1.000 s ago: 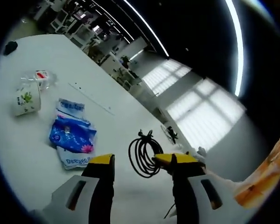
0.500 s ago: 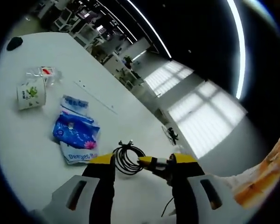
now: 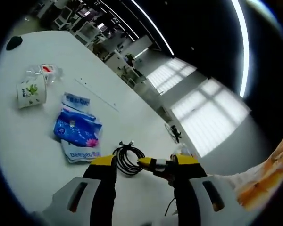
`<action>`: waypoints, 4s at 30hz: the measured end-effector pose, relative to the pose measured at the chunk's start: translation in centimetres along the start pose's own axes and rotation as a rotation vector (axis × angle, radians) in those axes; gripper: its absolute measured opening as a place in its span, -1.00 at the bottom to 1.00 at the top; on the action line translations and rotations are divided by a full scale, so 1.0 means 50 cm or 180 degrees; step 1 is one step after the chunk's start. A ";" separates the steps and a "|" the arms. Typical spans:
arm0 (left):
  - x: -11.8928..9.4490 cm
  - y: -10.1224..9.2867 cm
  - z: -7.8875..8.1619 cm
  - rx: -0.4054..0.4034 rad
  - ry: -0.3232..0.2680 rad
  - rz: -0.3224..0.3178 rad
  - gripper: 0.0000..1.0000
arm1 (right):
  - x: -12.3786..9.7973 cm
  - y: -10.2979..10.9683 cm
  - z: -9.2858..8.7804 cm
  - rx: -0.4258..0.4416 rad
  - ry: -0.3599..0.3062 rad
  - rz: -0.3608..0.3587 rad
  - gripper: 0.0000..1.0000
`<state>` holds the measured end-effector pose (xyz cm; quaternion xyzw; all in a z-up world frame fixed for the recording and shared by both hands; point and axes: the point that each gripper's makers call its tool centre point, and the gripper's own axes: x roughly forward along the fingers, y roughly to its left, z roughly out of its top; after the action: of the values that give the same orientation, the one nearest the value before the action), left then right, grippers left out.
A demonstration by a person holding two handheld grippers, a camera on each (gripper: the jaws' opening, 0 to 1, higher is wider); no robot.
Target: Arrange the tabletop items into an orderly group along one side of the table until the central work area is clear of visible clutter.
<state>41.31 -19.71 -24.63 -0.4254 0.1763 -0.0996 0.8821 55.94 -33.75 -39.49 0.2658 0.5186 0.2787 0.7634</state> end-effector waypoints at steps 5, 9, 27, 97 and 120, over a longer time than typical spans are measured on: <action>-0.005 0.009 -0.003 -0.0040 -0.0018 0.0026 -0.05 | -0.002 -0.009 -0.013 -0.0272 0.0025 -0.0093 -0.78; -0.009 0.015 -0.008 -0.0055 -0.0001 0.0041 -0.06 | -0.005 -0.023 -0.022 -0.0608 0.0057 -0.0220 -0.73; -0.011 0.021 -0.020 -0.0078 0.0023 0.0073 -0.03 | -0.029 0.005 -0.016 -0.1161 -0.0051 -0.0179 -0.32; 0.000 0.313 0.074 0.0923 0.0667 0.1675 0.11 | 0.004 0.206 -0.035 -0.2090 0.0187 0.0448 0.07; 0.058 0.386 0.053 0.0724 0.0861 0.1849 -0.50 | 0.220 0.259 -0.110 -0.2075 0.0743 0.0461 -0.36</action>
<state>45.53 -6.81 -38.93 -0.2392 0.3933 0.0813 0.8840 52.20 -16.31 -39.32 0.0105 0.4660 0.5115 0.7219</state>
